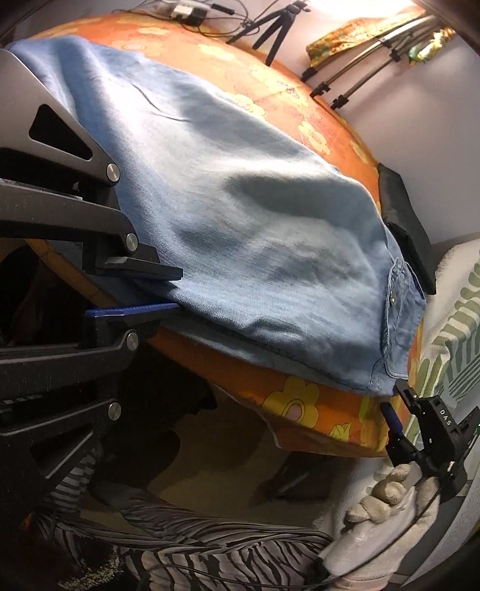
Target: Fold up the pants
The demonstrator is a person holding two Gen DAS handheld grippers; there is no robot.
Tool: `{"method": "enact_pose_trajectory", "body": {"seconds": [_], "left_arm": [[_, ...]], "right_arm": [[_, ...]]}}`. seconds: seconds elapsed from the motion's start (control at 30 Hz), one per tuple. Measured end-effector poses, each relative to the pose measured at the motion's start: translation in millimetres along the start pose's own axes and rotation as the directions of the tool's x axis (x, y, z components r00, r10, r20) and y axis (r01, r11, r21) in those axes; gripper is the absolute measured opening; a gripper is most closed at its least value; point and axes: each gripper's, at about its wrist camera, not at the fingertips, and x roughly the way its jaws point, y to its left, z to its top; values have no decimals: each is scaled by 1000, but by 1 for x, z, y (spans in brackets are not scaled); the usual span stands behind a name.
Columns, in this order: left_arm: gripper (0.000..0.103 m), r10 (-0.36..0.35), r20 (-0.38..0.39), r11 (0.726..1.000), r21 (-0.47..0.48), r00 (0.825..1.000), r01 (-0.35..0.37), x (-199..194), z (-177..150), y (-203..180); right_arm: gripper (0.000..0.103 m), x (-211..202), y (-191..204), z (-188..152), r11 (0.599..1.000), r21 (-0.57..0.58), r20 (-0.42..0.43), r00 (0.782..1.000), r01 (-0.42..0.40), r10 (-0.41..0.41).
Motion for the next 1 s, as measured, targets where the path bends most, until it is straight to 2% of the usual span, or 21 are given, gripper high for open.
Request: {"method": "enact_pose_trajectory", "body": {"seconds": [0.1,0.2,0.23,0.33,0.4,0.47,0.67,0.77,0.87,0.97,1.0], "left_arm": [[10,-7,4,1000,-22,1000,7,1,-1,4],[10,-15,4,999,-41,1000,15,0,-2,7],[10,-21,11,999,-49,1000,21,-2,-3,9],[11,-31,23,997,-72,999,33,-9,-6,17],[22,-28,38,995,-98,999,32,-18,-10,26],[28,-15,58,992,-125,998,22,-29,-13,33],[31,48,76,991,-127,996,-38,-43,-22,46],[31,52,67,990,-137,996,-42,-40,-27,47],[31,40,46,990,-137,998,-34,-39,-34,48],[31,50,26,988,-145,998,-45,-44,-47,54],[31,52,25,987,-151,998,-48,-47,-50,56]], "right_arm": [[48,5,10,-4,1000,-22,10,1000,-16,17],[16,11,19,-8,999,-47,17,1000,6,-5],[8,12,18,-8,999,-37,20,1000,-7,8],[7,11,21,-9,999,-37,39,999,-31,32],[6,-2,31,-7,997,-60,80,996,-40,45],[6,-21,46,-3,994,-96,126,990,-51,63],[6,-96,111,5,965,-256,237,964,-60,123],[5,-120,118,-11,949,-316,292,952,5,92],[5,-101,91,-28,954,-282,240,970,98,-28],[6,-69,57,-30,977,-183,111,990,108,-88],[6,-61,48,-30,978,-162,90,989,132,-118]]}}
